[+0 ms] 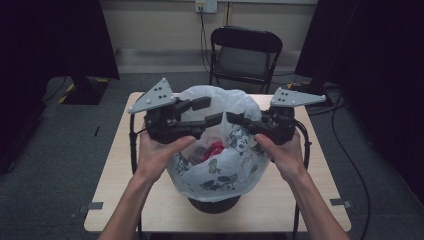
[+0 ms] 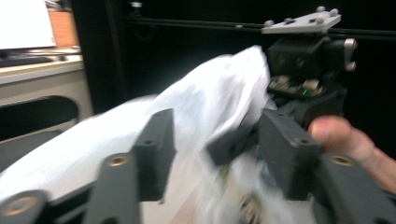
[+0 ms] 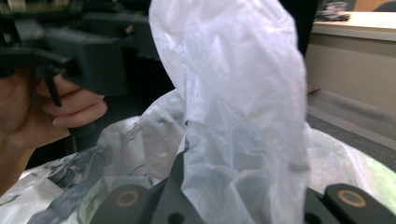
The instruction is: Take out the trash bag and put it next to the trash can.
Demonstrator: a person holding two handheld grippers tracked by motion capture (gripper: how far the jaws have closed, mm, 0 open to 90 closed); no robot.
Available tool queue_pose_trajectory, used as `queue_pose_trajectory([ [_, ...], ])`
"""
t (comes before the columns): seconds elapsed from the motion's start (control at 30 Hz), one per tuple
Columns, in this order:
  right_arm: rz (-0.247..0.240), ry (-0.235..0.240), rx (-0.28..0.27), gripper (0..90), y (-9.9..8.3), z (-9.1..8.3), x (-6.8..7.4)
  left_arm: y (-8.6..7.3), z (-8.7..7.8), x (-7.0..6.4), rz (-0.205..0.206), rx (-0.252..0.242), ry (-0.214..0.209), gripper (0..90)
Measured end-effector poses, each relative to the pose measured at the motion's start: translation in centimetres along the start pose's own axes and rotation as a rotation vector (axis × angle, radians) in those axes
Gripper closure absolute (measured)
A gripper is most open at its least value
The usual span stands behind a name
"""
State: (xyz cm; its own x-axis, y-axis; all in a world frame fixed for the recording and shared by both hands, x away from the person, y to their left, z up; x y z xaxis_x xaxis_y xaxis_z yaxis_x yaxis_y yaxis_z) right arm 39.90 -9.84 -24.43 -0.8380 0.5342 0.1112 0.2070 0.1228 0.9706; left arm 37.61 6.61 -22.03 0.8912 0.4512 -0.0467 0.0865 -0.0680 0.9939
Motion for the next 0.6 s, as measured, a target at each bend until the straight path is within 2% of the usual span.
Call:
queue_pose_trajectory([
  [0.03,0.000,0.000,0.000,89.4,0.0,0.0,0.0,0.0,0.0,0.0,0.000,0.000,0.000,38.0],
  [0.07,0.014,-0.005,-0.026,89.6,0.3,-0.6,-0.4,-0.6,-1.3,0.5,-0.004,-0.007,0.016,37.6],
  [0.13,0.017,-0.017,-0.041,89.6,0.5,-1.0,-0.7,-1.0,-2.0,0.7,-0.008,-0.013,0.026,34.7],
  [0.17,0.017,-0.017,-0.041,89.6,0.5,-1.0,-0.7,-1.3,-2.6,1.1,-0.011,-0.019,0.041,34.7],
  [0.2,0.022,-0.023,-0.052,89.6,0.6,-1.3,-0.9,-2.3,-3.9,1.5,-0.015,-0.015,0.073,33.2],
  [0.27,0.021,-0.030,-0.057,89.6,0.7,-1.5,-1.0,-2.8,-4.5,1.7,-0.012,-0.014,0.090,31.7],
  [0.3,0.023,-0.031,-0.061,89.6,0.6,-1.6,-1.1,-3.7,-5.8,2.2,-0.025,-0.023,0.105,29.1],
  [0.33,0.024,-0.038,-0.063,89.6,0.6,-1.6,-1.2,-3.7,-5.8,2.2,-0.025,-0.023,0.105,27.6],
  [0.4,0.021,-0.047,-0.062,89.6,0.4,-1.7,-1.3,-5.0,-7.4,2.7,-0.057,-0.054,0.106,25.5],
  [0.43,0.021,-0.047,-0.062,89.6,0.4,-1.7,-1.3,-5.0,-7.4,2.7,-0.057,-0.054,0.106,23.5],
  [0.5,0.020,-0.065,-0.064,89.6,0.1,-2.0,-1.6,-6.3,-8.1,3.2,-0.074,-0.042,0.104,21.1],
  [0.57,0.023,-0.082,-0.075,89.7,0.1,-2.4,-2.0,-6.7,-8.1,3.3,-0.079,-0.043,0.104,18.9],
  [0.6,0.024,-0.086,-0.081,89.6,0.2,-2.5,-2.1,-7.3,-8.0,3.4,-0.095,-0.040,0.100,18.5],
])
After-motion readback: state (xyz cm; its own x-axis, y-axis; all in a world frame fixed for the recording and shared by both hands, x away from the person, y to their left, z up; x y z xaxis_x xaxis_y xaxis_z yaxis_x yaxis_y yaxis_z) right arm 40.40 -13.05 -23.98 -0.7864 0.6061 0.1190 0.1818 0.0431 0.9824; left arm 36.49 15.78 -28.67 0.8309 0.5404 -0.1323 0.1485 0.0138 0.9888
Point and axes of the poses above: each handheld gripper's, and its own axes: z roughly forward along the jaws, y roughly out of its top, x roughly to its left, the point moved 7 cm from there along z, roughly forward along the jaws, and after that the axes turned 3 degrees about -y, right-handed, at the moved point
